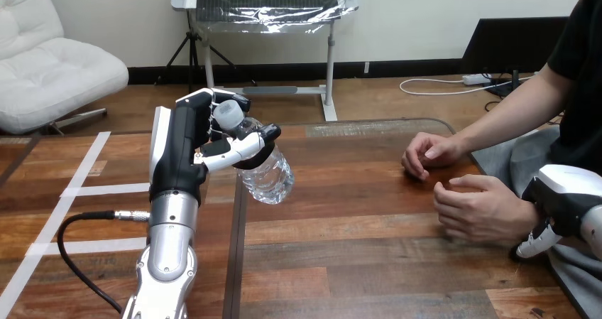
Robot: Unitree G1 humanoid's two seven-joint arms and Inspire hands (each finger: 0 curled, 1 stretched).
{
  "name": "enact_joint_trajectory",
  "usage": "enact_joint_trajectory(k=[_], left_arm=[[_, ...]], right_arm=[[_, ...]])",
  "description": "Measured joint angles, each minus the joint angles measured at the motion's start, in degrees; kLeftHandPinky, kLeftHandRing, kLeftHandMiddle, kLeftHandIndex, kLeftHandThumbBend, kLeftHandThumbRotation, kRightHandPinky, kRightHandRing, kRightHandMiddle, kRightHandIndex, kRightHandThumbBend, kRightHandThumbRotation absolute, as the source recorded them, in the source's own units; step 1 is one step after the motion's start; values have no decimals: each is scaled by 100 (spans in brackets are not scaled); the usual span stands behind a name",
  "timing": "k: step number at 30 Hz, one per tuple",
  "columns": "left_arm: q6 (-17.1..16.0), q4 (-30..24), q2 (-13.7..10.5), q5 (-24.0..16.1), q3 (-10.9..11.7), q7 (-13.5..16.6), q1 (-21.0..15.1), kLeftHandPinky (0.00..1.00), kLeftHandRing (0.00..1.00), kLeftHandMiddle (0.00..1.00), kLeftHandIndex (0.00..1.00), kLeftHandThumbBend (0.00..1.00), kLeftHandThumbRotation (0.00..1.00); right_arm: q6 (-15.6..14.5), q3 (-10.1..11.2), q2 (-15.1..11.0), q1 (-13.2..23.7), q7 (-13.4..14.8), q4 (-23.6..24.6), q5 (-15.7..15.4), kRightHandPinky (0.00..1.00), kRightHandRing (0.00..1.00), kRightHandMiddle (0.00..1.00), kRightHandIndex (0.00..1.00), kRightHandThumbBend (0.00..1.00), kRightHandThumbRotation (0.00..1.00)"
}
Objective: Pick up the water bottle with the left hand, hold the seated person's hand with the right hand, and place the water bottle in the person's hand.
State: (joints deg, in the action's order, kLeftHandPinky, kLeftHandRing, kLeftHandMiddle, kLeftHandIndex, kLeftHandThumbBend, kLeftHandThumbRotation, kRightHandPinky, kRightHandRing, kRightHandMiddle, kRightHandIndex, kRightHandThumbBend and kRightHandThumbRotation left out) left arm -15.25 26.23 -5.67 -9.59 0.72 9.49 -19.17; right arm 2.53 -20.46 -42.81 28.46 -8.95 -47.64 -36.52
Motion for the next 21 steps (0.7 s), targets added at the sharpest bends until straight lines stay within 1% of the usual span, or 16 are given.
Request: enact_joint_trajectory(k=[9, 15, 21], left_arm=[[60, -15, 13, -4, -6, 10, -1, 39, 42, 45, 49, 67, 0], [166, -48, 56, 9, -11, 2, -2, 40, 43, 45, 49, 67, 0], [267, -121, 161, 7, -32, 0, -5, 40, 43, 45, 49, 67, 0]], right_arm=[[-62, 4, -2, -5, -49, 74, -30, 12, 22, 33, 36, 67, 0], [-76, 59, -20, -46, -143, 247, 12, 11, 20, 31, 36, 68, 0], [-71, 108, -45, -131, -148, 483, 42, 11, 20, 30, 35, 69, 0]])
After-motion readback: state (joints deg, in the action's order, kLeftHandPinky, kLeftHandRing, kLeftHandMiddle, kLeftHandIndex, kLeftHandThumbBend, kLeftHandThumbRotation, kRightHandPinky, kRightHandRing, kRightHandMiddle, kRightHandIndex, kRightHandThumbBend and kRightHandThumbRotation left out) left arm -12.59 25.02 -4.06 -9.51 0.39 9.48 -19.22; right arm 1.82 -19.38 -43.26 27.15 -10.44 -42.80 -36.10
